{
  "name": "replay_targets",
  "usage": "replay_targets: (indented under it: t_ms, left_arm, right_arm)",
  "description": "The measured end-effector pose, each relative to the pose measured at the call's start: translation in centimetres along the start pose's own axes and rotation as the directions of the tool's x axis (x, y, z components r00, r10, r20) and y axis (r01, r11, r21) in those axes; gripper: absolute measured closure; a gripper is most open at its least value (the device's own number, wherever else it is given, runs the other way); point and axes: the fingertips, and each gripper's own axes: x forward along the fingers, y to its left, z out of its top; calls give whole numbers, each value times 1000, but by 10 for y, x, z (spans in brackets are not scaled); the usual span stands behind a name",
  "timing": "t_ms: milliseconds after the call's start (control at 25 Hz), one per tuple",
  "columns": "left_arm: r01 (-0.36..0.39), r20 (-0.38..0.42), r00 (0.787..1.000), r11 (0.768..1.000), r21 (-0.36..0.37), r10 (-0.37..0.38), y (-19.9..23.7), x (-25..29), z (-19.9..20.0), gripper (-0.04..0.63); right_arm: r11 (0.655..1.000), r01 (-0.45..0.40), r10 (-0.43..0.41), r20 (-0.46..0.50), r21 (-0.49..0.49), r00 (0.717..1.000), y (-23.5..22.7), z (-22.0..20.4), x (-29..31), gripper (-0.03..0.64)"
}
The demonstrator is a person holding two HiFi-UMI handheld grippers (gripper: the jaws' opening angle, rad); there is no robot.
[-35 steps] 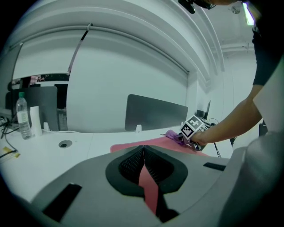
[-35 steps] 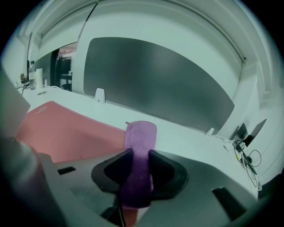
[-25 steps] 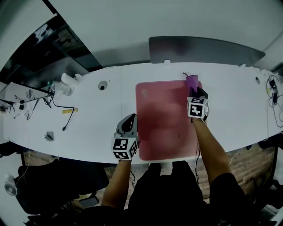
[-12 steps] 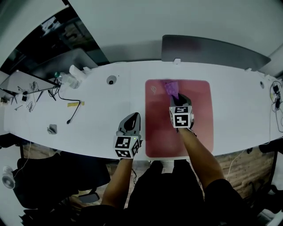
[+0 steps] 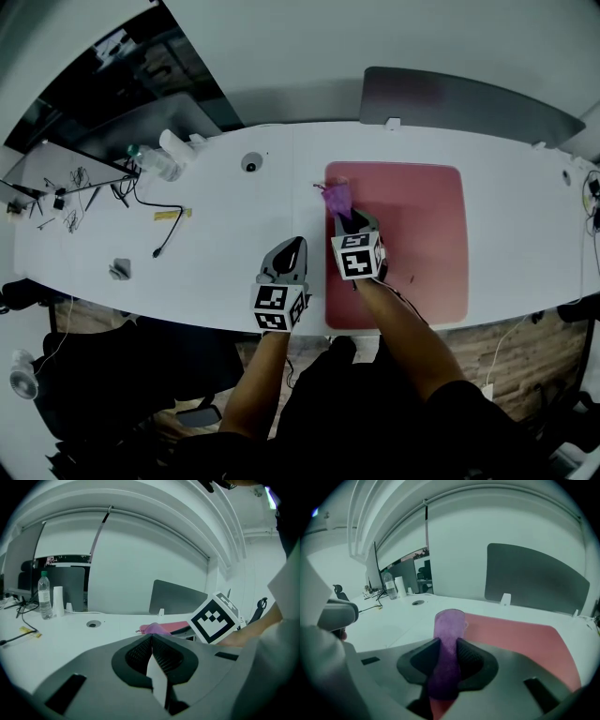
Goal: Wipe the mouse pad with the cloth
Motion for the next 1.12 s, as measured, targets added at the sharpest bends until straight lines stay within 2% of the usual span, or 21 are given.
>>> replay_targets:
  t_ms: [160,480,720,1120]
  left_arm:
    - [1,1,1000,1000,2,-1,6,-1,-2,574]
    - [20,-1,1000,1000,8,-20,1,0,-5,574]
    - [50,-15,999,999,16,-50,-13,4,-9,574]
    - [106,-29,994,994,31,-105,-44,15,-11,574]
  right_arm:
    - [1000,20,-21,-54,-22,998,12,-15,11,497]
    - [995,40,-45,-49,-94,998,6,-18,11,497]
    - [989,108,-113,-46,-97,993,-29,-23,2,497]
    - [973,226,-228,-67,-40,971,-103,-41,-22,497]
